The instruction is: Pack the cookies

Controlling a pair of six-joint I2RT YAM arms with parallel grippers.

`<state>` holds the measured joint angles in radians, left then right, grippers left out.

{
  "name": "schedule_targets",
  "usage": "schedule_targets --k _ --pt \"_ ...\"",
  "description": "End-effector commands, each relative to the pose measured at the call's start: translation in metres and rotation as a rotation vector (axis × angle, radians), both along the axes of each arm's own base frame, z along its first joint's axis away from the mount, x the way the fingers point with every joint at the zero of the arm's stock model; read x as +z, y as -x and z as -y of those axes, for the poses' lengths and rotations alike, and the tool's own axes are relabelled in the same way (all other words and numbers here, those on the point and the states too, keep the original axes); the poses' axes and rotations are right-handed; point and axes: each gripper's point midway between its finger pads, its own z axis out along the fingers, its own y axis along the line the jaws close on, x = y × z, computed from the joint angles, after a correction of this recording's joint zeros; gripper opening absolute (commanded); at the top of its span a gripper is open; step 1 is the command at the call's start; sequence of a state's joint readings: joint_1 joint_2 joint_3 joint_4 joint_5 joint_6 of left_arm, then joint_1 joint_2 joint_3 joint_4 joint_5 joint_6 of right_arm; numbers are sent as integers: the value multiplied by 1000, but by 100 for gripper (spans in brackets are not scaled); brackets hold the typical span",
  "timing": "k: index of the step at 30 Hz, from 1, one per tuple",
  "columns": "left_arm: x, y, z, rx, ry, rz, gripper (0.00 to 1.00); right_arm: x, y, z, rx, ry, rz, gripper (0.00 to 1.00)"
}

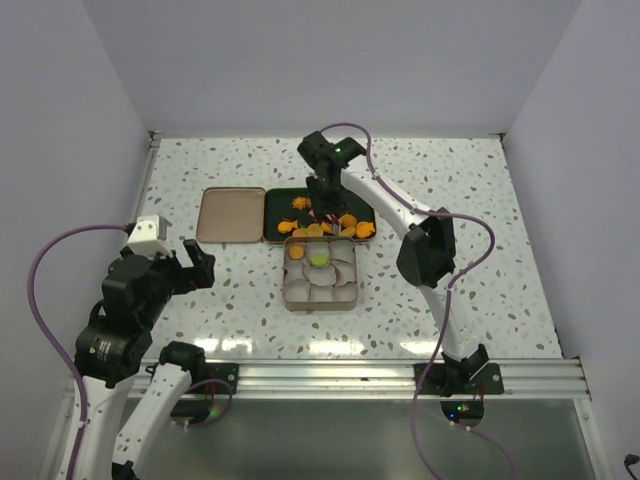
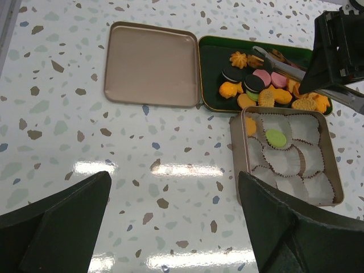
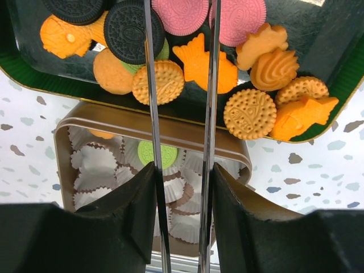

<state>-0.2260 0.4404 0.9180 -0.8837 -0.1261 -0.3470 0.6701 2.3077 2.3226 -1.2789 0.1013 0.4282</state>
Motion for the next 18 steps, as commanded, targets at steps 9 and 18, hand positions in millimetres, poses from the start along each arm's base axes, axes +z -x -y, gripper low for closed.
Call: schedule_targets --k 9,18 --pt "7 -7 5 -35 -14 38 100 51 -19 -3 -30 -102 107 29" --pt "10 -6 4 -31 -10 53 100 107 9 23 -19 -172 150 18"
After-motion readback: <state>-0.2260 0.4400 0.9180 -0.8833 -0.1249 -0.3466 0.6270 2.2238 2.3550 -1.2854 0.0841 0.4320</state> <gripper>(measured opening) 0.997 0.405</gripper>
